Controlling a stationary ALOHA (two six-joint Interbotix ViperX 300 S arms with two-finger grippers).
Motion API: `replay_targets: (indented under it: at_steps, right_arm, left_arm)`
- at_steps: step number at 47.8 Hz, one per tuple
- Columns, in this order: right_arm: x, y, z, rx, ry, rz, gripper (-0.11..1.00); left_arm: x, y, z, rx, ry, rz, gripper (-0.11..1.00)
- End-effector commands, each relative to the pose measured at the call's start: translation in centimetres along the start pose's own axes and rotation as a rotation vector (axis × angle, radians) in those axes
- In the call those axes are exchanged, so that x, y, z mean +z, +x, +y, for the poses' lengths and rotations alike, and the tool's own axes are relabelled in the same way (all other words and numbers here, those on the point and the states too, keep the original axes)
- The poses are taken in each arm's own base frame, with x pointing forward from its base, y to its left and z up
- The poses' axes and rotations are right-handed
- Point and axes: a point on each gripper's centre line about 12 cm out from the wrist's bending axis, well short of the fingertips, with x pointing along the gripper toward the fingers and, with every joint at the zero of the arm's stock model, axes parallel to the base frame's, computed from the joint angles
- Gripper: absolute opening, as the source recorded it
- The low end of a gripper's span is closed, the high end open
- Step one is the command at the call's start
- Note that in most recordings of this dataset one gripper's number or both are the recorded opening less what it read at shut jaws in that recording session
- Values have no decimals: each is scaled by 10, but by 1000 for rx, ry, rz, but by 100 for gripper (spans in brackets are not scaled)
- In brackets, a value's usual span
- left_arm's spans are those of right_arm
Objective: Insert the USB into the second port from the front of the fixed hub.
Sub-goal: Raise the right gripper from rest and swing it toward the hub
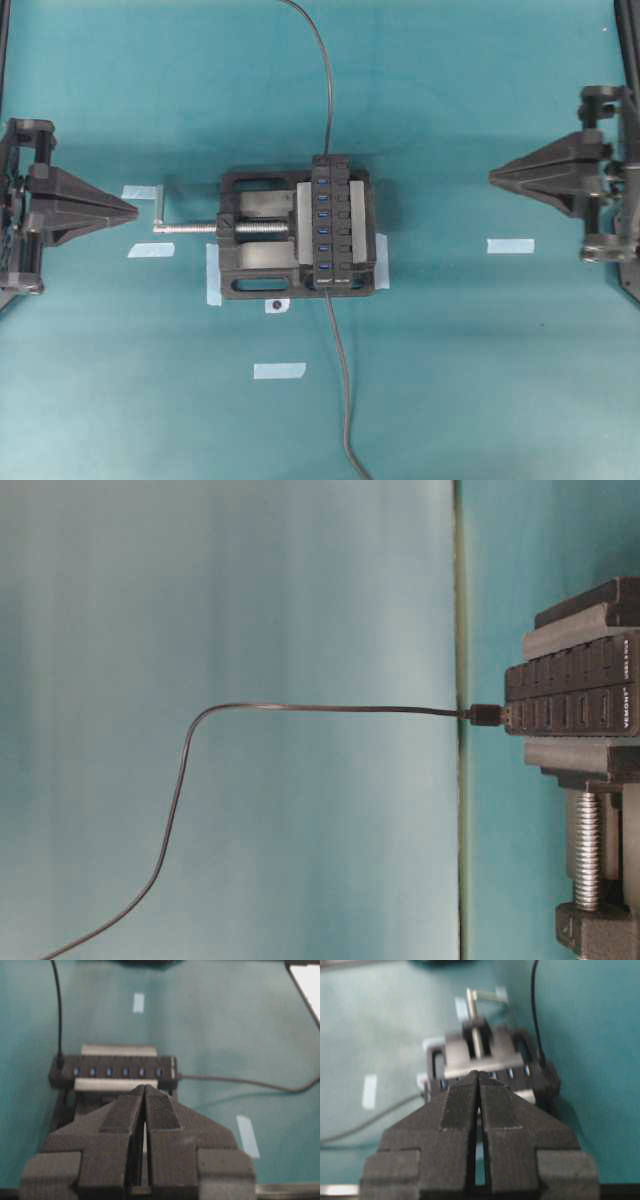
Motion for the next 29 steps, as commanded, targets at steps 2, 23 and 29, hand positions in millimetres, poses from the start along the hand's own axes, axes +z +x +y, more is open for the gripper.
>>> replay_targets:
  at_steps: [2, 23, 29]
  right_arm:
    - [10, 10, -2, -18, 5, 49, 1]
    - [9, 43, -23, -108, 27, 205, 1]
    - [10, 50, -26, -120, 28, 239, 1]
  left_arm:
    - [7, 4, 0, 2, 0, 15, 0]
    - [-12, 33, 0, 4, -6, 169, 0]
    - [-14, 36, 0, 5, -11, 181, 0]
